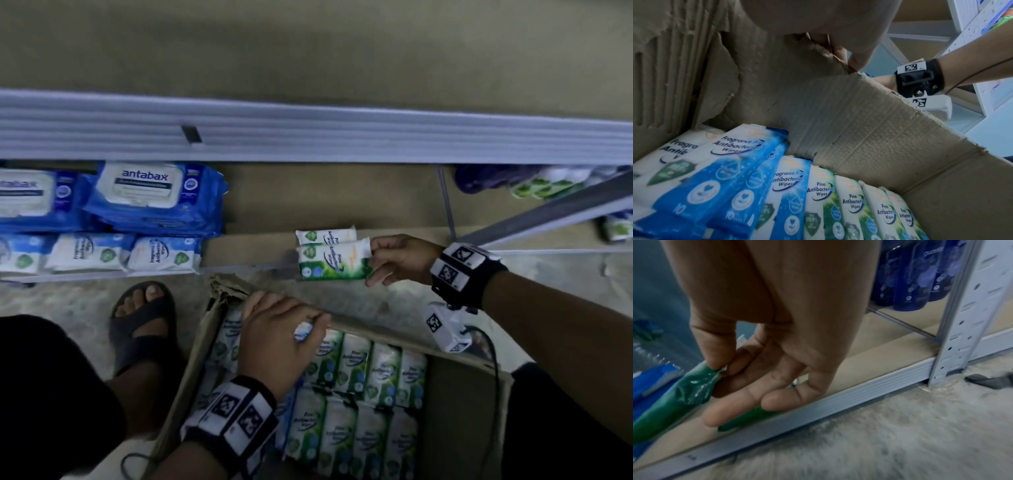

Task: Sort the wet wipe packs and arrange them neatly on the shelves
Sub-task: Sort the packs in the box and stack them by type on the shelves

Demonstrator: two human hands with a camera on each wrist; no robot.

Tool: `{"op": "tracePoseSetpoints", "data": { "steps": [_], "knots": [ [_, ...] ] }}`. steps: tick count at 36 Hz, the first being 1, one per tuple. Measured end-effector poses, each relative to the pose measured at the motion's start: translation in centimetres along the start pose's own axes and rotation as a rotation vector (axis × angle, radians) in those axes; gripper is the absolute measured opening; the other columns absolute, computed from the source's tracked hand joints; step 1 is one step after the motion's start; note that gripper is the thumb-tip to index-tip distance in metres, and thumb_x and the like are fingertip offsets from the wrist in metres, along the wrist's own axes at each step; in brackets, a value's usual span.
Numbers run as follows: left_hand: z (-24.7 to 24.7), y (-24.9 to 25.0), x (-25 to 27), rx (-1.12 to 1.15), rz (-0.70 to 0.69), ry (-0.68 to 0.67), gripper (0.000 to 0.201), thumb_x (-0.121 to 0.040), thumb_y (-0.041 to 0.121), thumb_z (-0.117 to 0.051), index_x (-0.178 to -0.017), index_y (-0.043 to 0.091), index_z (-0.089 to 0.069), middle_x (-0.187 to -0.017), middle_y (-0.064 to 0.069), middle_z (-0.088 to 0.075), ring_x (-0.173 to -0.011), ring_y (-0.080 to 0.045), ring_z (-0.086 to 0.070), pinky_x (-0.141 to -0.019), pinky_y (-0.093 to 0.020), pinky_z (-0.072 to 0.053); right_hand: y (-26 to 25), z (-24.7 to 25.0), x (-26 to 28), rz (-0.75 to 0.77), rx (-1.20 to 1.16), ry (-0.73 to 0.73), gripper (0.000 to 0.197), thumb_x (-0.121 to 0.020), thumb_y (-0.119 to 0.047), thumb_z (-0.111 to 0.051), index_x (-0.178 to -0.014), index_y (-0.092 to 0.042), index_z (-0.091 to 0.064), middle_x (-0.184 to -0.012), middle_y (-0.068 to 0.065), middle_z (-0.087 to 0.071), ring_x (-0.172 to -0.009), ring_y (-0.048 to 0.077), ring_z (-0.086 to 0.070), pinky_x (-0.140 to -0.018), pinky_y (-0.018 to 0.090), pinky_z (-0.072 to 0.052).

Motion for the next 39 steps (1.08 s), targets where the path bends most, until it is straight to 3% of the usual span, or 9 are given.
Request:
{"op": "tracePoseSetpoints", "data": {
  "steps": [9, 13, 16, 21, 24, 27, 29, 33, 39],
  "knots": [
    [0.0, 0.0, 0.0, 0.016, -0.008, 0.007, 0.031, -0.09, 0.05, -0.053, -0.073, 0.033, -0.071, -0.075, 0.018, -0.066, -0.076, -0.012, -0.056, -0.093, -0.033, -0.035, -2.1, 0.2, -1.5, -0.001, 0.085, 0.128, 0.02, -0.093, -0.011, -0.057, -0.077, -0.021, -0.052, -0.073, -0.001, -0.066, -0.066, 0.017, -0.072, -0.052, 0.021, -0.038],
    [0.0, 0.1, -0.2, 0.02, -0.021, 0.018, 0.029, -0.091, 0.05, -0.054, -0.074, 0.034, -0.072, -0.075, 0.018, -0.065, -0.077, -0.012, -0.055, -0.092, -0.034, -0.035, -1.8, 1.0, -2.3, -0.039, 0.166, 0.192, 0.016, -0.095, -0.016, -0.056, -0.08, -0.019, -0.055, -0.077, 0.002, -0.068, -0.063, 0.021, -0.071, -0.052, 0.022, -0.043],
    [-0.1, 0.0, -0.3, 0.023, -0.023, 0.022, 0.03, -0.091, 0.051, -0.054, -0.074, 0.034, -0.072, -0.074, 0.018, -0.065, -0.077, -0.01, -0.055, -0.092, -0.034, -0.036, -1.0, 1.6, -2.8, -0.069, 0.088, 0.228, 0.005, -0.098, -0.014, -0.055, -0.098, -0.013, -0.06, -0.091, 0.009, -0.068, -0.058, 0.022, -0.071, -0.054, 0.029, -0.055],
    [-0.1, 0.1, -0.5, 0.017, -0.03, 0.03, 0.029, -0.091, 0.05, -0.055, -0.075, 0.034, -0.072, -0.075, 0.019, -0.065, -0.078, -0.01, -0.056, -0.093, -0.031, -0.034, 0.2, 1.4, -3.5, -0.164, -0.057, 0.269, 0.007, -0.099, -0.007, -0.052, -0.1, -0.001, -0.055, -0.098, 0.027, -0.066, -0.064, 0.031, -0.071, -0.069, 0.039, -0.062],
    [-0.1, 0.1, -0.5, 0.021, -0.036, 0.038, 0.029, -0.091, 0.05, -0.056, -0.074, 0.033, -0.072, -0.075, 0.019, -0.065, -0.078, -0.01, -0.056, -0.092, -0.028, -0.031, 0.6, 1.6, -3.7, -0.187, -0.022, 0.313, 0.019, -0.099, -0.017, -0.053, -0.099, 0.001, -0.058, -0.093, 0.023, -0.068, -0.064, 0.032, -0.072, -0.063, 0.038, -0.061],
    [-0.1, 0.0, -0.5, 0.013, -0.033, 0.036, 0.029, -0.091, 0.05, -0.056, -0.074, 0.034, -0.072, -0.074, 0.019, -0.065, -0.078, -0.008, -0.055, -0.09, -0.022, -0.026, 0.4, 2.0, -3.8, -0.187, 0.075, 0.355, 0.031, -0.095, -0.036, -0.056, -0.099, -0.006, -0.064, -0.097, 0.016, -0.07, -0.079, 0.033, -0.073, -0.073, 0.045, -0.061],
    [-0.2, 0.0, -0.4, 0.007, -0.032, 0.034, 0.027, -0.091, 0.049, -0.057, -0.074, 0.034, -0.071, -0.074, 0.019, -0.065, -0.078, -0.007, -0.054, -0.09, -0.019, -0.024, 0.0, 2.3, -3.7, -0.176, 0.104, 0.388, 0.035, -0.091, -0.041, -0.062, -0.099, -0.008, -0.065, -0.096, 0.014, -0.07, -0.084, 0.03, -0.071, -0.075, 0.041, -0.061],
    [-0.2, -0.1, -0.5, 0.004, -0.027, 0.035, 0.029, -0.091, 0.051, -0.057, -0.072, 0.034, -0.07, -0.073, 0.019, -0.064, -0.078, -0.008, -0.054, -0.09, -0.024, -0.027, -0.2, 1.4, -4.1, -0.18, 0.135, 0.337, 0.036, -0.08, -0.037, -0.08, -0.101, -0.011, -0.067, -0.098, 0.01, -0.069, -0.086, 0.025, -0.07, -0.069, 0.034, -0.06],
    [-0.3, -0.1, -0.6, 0.003, -0.028, 0.039, 0.028, -0.09, 0.05, -0.057, -0.073, 0.033, -0.072, -0.073, 0.019, -0.065, -0.078, -0.008, -0.054, -0.091, -0.024, -0.027, -0.8, 1.1, -4.8, -0.139, 0.145, 0.383, 0.036, -0.078, -0.03, -0.083, -0.099, -0.007, -0.066, -0.084, 0.008, -0.064, -0.073, 0.02, -0.064, -0.083, 0.044, -0.059]
  ]
}}
Point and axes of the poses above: each hand's wrist, its own x-axis away from the middle knuckle, its own z-axis out of the back of the hand, y = z × x, the point moved 9 cm from there along -x, towards the middle knuckle
